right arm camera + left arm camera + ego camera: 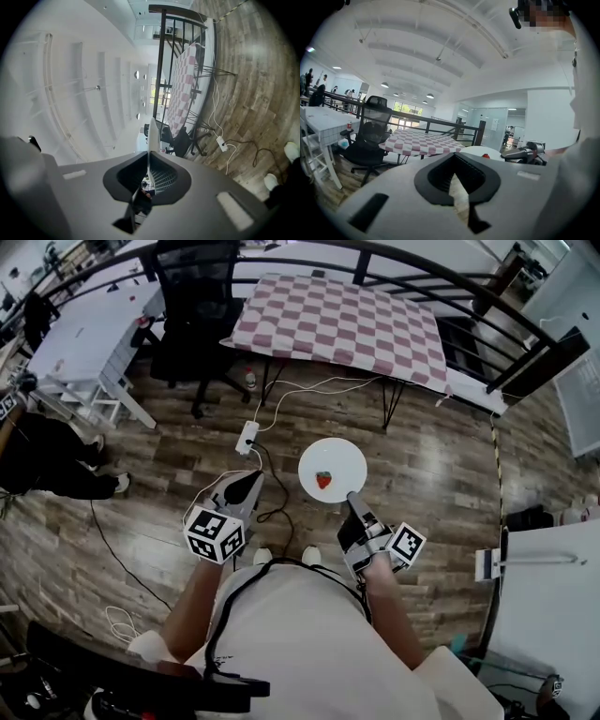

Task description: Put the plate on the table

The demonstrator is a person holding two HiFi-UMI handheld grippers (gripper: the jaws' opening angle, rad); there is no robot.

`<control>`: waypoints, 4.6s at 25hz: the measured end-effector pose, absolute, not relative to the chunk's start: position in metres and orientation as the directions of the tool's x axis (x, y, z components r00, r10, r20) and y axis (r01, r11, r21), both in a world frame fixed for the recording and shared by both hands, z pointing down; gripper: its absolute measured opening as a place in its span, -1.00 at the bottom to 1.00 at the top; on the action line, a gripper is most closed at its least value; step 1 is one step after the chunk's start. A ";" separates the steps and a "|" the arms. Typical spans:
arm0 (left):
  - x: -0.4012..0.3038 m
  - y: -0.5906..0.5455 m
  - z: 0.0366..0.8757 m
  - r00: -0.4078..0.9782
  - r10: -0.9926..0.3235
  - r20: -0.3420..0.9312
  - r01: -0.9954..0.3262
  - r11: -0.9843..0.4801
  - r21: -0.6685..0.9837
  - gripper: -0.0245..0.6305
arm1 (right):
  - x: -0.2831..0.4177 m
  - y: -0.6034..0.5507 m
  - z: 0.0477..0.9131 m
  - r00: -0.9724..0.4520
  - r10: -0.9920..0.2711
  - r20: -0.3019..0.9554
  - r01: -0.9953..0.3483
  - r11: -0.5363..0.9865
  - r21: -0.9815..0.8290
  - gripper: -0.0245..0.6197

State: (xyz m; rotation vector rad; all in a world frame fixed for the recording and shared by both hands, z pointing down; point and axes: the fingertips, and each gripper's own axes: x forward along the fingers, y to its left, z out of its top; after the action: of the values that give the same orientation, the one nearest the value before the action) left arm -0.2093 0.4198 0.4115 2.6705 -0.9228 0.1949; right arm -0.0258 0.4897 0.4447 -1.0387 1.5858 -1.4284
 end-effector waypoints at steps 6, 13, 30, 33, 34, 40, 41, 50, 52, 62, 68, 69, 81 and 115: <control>-0.199 0.418 0.415 0.775 -0.586 0.237 -0.632 -0.737 0.241 -0.91 | -0.012 0.487 0.447 -0.388 -0.921 -0.020 -0.073 0.053 -0.996 -0.85; -0.171 0.421 0.415 0.771 -0.590 0.239 -0.636 -0.732 0.244 -0.91 | 0.014 0.487 0.447 -0.397 -0.918 -0.023 -0.069 0.055 -0.996 -0.85; -0.131 0.431 0.435 0.690 -0.673 0.267 -0.724 -0.646 0.243 -0.91 | 0.092 0.501 0.465 -0.393 -0.919 -0.015 -0.058 0.041 -0.997 -0.85; -0.118 0.433 0.434 0.692 -0.670 0.269 -0.722 -0.649 0.239 -0.91 | 0.103 0.505 0.467 -0.390 -0.921 -0.012 -0.048 0.033 -0.998 -0.85; -0.114 0.433 0.433 0.693 -0.669 0.270 -0.721 -0.651 0.238 -0.91 | 0.106 0.506 0.468 -0.389 -0.921 -0.010 -0.041 0.029 -0.999 -0.85; -0.106 0.439 0.434 0.698 -0.659 0.278 -0.715 -0.660 0.231 -0.91 | 0.114 0.511 0.472 -0.395 -0.919 -0.007 -0.047 0.027 -0.999 -0.85; -0.106 0.439 0.435 0.697 -0.659 0.281 -0.716 -0.660 0.228 -0.91 | 0.115 0.510 0.473 -0.396 -0.918 -0.005 -0.049 0.027 -0.998 -0.85; -0.098 0.433 0.443 0.698 -0.660 0.279 -0.716 -0.654 0.243 -0.91 | 0.116 0.503 0.472 -0.405 -0.914 -0.002 -0.059 0.028 -0.998 -0.86; -0.097 0.427 0.441 0.698 -0.662 0.275 -0.716 -0.656 0.238 -0.91 | 0.115 0.496 0.470 -0.406 -0.914 -0.003 -0.059 0.030 -0.998 -0.85; -0.102 0.395 0.449 0.684 -0.673 0.282 -0.730 -0.639 0.242 -0.91 | 0.116 0.463 0.471 -0.427 -0.904 0.007 -0.078 0.029 -0.997 -0.86; -0.107 0.357 0.451 0.681 -0.672 0.291 -0.732 -0.636 0.245 -0.91 | 0.109 0.425 0.470 -0.438 -0.899 0.010 -0.080 0.028 -0.996 -0.86; -0.108 0.349 0.451 0.683 -0.670 0.290 -0.730 -0.638 0.245 -0.91 | 0.107 0.417 0.469 -0.439 -0.898 0.010 -0.082 0.029 -0.996 -0.85; -0.116 0.232 0.440 0.742 -0.610 0.278 -0.668 -0.704 0.241 -0.91 | 0.081 0.314 0.453 -0.384 -0.923 -0.019 -0.057 0.044 -0.997 -0.86; -0.178 0.057 0.449 0.829 -0.504 0.243 -0.558 -0.777 0.290 -0.91 | 0.010 0.164 0.453 -0.229 -0.973 -0.009 -0.024 0.015 -1.000 -0.87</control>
State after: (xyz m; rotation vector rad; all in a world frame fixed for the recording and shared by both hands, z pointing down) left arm -0.1785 0.0567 0.4486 2.6591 -0.8000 0.2142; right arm 0.0098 0.1638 0.4534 -1.1005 1.4030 -1.3557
